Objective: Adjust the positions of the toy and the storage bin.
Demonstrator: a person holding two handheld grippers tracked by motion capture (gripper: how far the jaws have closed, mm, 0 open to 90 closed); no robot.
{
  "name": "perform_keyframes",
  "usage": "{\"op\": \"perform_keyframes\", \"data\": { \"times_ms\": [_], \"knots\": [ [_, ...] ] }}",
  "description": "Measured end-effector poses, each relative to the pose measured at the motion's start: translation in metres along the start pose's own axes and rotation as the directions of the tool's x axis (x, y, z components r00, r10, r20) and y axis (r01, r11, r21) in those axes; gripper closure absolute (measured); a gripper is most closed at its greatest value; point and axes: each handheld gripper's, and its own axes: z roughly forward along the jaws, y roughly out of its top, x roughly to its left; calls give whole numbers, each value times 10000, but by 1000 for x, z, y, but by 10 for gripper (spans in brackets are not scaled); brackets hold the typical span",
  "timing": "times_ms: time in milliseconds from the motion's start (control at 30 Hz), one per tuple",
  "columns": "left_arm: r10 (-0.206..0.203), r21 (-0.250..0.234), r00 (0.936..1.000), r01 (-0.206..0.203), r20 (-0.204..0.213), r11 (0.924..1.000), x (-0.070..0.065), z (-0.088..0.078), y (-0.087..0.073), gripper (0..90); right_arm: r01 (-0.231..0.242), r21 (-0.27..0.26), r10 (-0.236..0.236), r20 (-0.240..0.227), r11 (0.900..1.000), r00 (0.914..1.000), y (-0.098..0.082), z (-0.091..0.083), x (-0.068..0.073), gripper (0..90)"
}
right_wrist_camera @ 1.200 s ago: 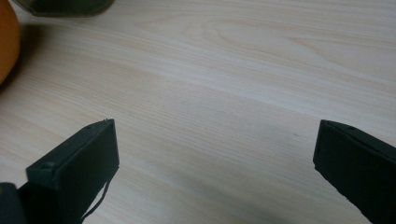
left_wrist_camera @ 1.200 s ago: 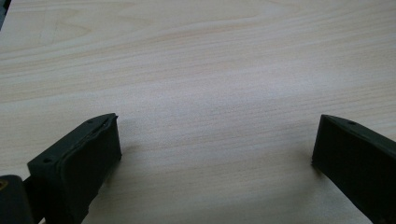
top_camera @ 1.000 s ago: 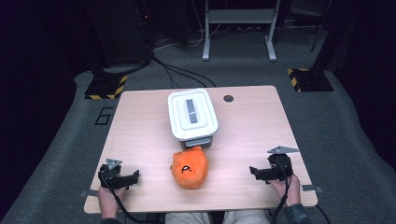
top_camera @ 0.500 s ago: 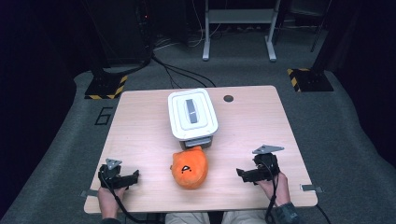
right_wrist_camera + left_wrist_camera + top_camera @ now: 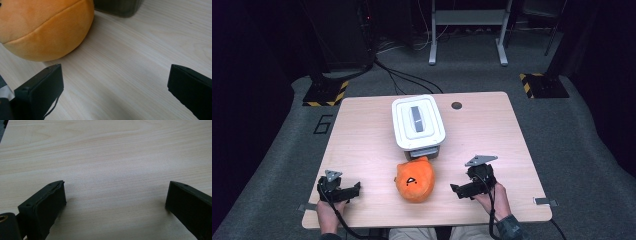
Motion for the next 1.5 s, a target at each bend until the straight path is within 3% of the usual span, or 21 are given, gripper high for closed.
{"op": "perform_keyframes", "data": {
  "times_ms": [267, 633, 1100, 1267, 1500],
  "knots": [
    [49, 75, 10000, -49, 12, 10000, 0, -1, 0, 26, 403, -125, -407, -263, 9991, 9988, 12, 5, 16, 0],
    [22, 46, 10000, -22, -13, 10000, 0, -1, 0, 32, 611, -192, -628, -1035, 9979, 9926, 31, 17, 43, 0],
    [35, 59, 10000, -35, -28, 10000, 1, -1, 0, 35, 1372, -146, -1380, -1234, 9904, 9827, 59, 29, 71, 0],
    [-23, -32, 10000, 23, -26, 10000, 0, 0, 0, 36, 1603, 107, -1579, -1187, 9870, 9803, 69, 39, 82, 0],
    [-33, -39, 10000, 33, -35, 10000, 0, 0, 0, 38, 1645, 705, -1552, -1208, 9839, 9805, 69, 59, 89, 0]
  ]
}}
